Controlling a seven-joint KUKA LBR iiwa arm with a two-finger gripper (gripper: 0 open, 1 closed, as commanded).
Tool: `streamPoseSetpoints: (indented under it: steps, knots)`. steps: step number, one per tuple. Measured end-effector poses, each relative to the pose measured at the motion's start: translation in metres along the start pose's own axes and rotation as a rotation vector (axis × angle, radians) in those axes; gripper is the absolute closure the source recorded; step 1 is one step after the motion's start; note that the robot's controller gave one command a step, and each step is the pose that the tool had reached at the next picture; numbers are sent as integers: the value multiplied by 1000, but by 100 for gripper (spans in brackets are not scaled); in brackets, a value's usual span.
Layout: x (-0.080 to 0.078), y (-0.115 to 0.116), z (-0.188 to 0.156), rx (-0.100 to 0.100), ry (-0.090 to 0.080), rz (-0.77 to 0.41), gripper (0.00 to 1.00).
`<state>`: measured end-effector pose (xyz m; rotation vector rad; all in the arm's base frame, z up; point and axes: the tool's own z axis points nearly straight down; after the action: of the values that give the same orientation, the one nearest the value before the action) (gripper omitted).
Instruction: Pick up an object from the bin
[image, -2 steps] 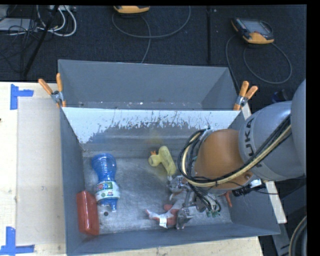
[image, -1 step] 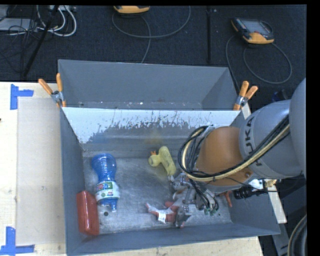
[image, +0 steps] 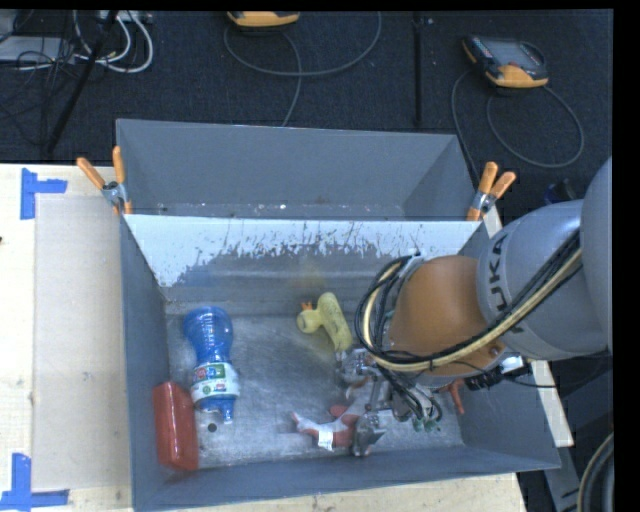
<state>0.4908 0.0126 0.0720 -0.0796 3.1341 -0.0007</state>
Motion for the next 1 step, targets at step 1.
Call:
streamPoseSetpoints:
  steps: [1]
  knots:
    - [3,-25,0,-4,3,220,0]
